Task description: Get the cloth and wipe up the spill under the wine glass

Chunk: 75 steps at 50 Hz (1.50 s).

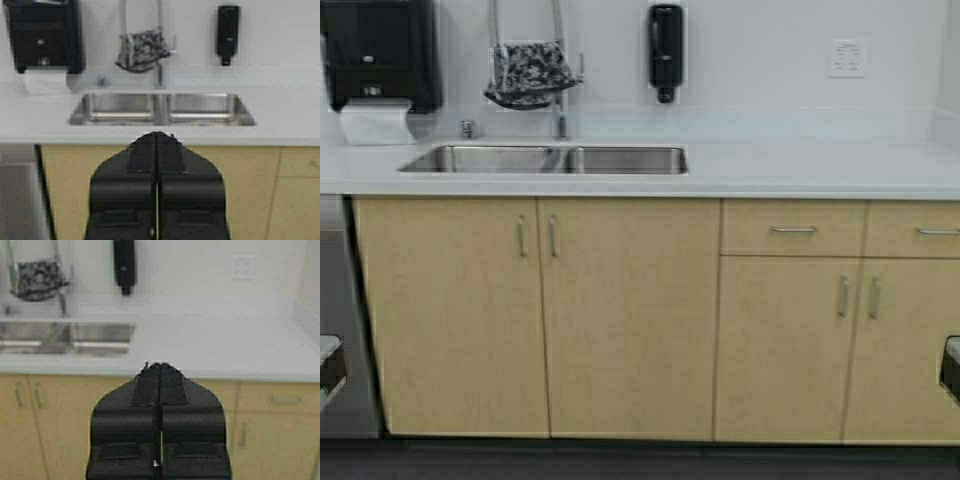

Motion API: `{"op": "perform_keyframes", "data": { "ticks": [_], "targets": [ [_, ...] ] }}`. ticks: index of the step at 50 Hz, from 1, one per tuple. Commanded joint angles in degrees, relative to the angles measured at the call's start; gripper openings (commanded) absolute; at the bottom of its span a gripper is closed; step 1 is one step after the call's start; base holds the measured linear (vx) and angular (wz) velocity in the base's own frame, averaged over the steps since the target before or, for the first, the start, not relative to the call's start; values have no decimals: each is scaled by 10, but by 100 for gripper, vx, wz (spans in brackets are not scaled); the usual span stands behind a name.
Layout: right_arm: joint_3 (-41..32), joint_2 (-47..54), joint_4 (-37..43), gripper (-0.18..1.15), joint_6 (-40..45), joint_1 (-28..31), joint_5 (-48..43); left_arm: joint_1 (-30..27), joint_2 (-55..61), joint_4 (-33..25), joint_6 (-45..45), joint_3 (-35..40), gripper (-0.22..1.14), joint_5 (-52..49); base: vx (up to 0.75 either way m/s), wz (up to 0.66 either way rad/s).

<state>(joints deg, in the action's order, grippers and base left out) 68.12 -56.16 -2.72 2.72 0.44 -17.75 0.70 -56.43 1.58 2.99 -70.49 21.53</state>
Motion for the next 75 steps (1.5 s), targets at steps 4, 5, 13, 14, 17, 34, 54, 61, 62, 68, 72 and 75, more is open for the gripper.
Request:
{"op": "perform_keyframes", "data": {
  "ticks": [4,5,13,14,17,34,54,61,62,68,72,75],
  "targets": [
    [-7,2,-4,5,1,1,-5,-1,4,2,1,5,3,7,40,23],
    [-7,2,-3,5,1,1,-5,-1,4,2,1,5,3,9,40,22],
    [-6,-4,-4,5,2,1,-5,-1,4,2,3,4,3,19,40,21],
    [-6,-6,-4,5,3,2,-5,-1,4,2,4,4,3,19,40,19],
    [-6,-12,-4,5,3,5,-5,0,3,2,6,-2,3,19,40,17],
    [-7,-8,-9,5,3,40,-25,-1,11,2,6,-10,3,23,40,15],
    [-5,-13,-12,5,2,75,-25,0,-45,0,15,-31,3,27,38,9],
    [-5,-12,-13,5,3,77,-25,0,-53,1,23,-33,3,26,36,9],
    [-5,-12,-13,5,3,79,-25,0,-52,2,24,-33,3,27,36,10],
    [-7,-12,-13,5,3,90,-25,-1,-48,2,25,-30,3,27,34,11],
    [-7,-12,-13,5,3,91,-25,0,-44,2,26,-28,3,27,32,17],
    [-6,-12,-13,5,2,91,-25,0,-41,2,25,-25,3,28,32,19]
  ]
}}
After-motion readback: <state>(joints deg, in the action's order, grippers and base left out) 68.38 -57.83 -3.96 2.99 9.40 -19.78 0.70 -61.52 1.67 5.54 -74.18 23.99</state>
